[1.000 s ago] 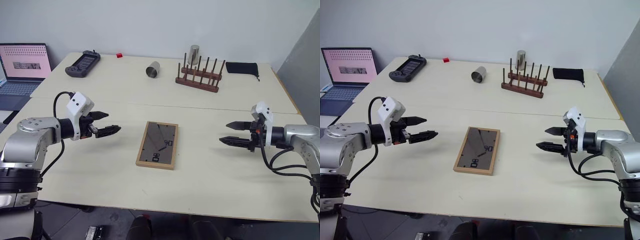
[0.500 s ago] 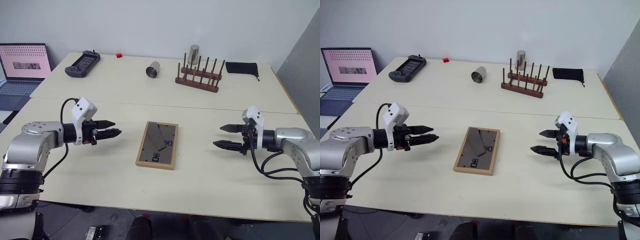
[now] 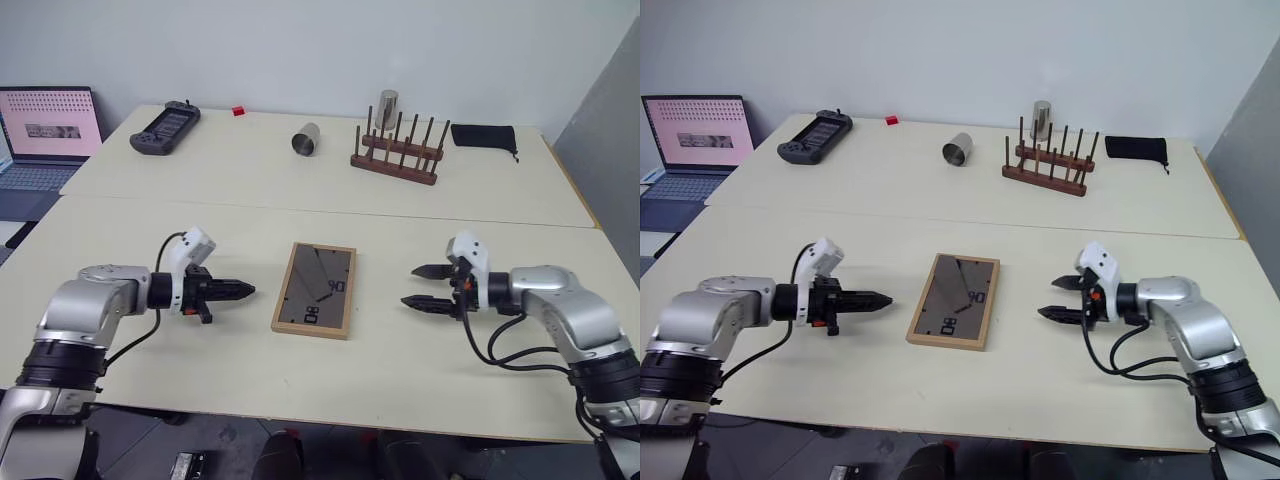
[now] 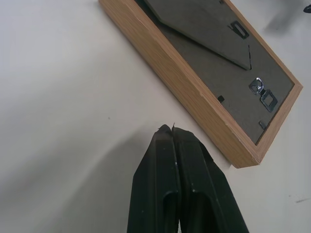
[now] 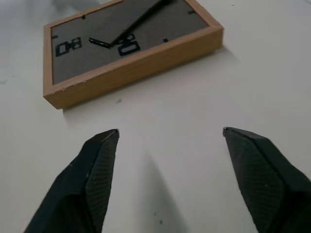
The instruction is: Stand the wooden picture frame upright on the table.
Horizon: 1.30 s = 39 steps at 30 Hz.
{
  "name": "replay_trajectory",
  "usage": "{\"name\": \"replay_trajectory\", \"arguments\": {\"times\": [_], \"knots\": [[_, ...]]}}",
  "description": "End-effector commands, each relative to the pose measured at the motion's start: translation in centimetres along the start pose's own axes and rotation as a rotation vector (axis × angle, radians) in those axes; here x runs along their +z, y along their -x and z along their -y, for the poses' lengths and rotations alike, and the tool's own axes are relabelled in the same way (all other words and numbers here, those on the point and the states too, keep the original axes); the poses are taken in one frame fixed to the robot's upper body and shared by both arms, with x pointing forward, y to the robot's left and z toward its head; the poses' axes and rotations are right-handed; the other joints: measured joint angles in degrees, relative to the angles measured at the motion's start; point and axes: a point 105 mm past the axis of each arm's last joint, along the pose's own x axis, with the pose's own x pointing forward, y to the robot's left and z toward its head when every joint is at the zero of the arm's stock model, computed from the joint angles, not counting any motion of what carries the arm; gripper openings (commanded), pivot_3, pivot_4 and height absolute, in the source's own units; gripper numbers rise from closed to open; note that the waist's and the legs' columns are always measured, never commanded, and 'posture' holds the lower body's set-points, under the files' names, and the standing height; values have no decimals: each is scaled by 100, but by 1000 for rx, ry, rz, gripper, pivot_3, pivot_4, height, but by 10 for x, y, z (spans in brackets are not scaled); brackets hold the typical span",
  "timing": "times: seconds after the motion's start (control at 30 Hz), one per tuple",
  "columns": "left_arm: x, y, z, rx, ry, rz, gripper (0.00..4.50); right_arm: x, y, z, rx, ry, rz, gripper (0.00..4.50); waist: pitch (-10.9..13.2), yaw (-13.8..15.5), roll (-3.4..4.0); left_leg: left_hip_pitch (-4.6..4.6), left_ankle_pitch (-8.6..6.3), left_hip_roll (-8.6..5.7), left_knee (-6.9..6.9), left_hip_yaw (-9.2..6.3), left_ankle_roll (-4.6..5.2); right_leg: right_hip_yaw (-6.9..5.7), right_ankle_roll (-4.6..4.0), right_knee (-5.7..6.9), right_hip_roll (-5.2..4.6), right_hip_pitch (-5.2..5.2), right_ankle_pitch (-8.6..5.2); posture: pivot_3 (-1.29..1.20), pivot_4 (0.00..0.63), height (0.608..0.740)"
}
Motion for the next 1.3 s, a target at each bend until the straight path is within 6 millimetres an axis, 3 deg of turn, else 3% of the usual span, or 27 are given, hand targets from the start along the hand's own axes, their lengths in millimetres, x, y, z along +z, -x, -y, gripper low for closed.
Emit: {"name": "replay_trajectory", "arguments": {"times": [0.03,0.37,0.53,0.73,0.87,0.97,1.1,1.3], "knots": [[7,-4,-1,-14,-50,1,0,6,-9,3,-38,53,1,2682,0,1,0,0,0,0,0,0,0,0,0,0,0,0,0,0,150,740],[15,-26,-2,-47,-59,17,0,5,-45,-12,-4,77,-23,38,0,0,0,0,0,0,1,-2,0,-2,0,4,0,0,0,0,150,740],[10,-35,12,-118,-93,-39,0,11,-58,-18,9,86,-10,15,0,-3,0,0,0,0,2,-3,0,-2,-1,7,0,-1,0,0,150,740],[7,-43,28,-182,-143,-61,0,14,-54,-14,6,95,-9,15,0,9,0,0,0,-1,1,-3,-1,-2,-1,6,-1,1,0,0,150,740],[2,-46,27,-169,-175,-82,0,6,-50,-7,-13,105,-37,15,0,11,0,0,0,-3,3,-4,0,-2,-1,6,-1,1,0,0,150,740],[4,-33,21,-153,-136,-57,0,5,-47,-3,-32,106,-42,15,0,7,0,0,0,-2,2,-4,0,-2,-1,6,-1,0,0,0,150,740],[9,-16,19,-187,26,-25,597,5,-47,-2,-36,109,-41,0,0,-9,0,0,0,-1,2,-5,0,-3,-1,8,1,0,0,0,150,740],[17,-15,15,-176,140,0,1898,6,-50,-1,-39,108,-37,0,0,-7,0,1,0,0,3,-7,0,-4,0,8,4,1,0,0,150,740]]}}
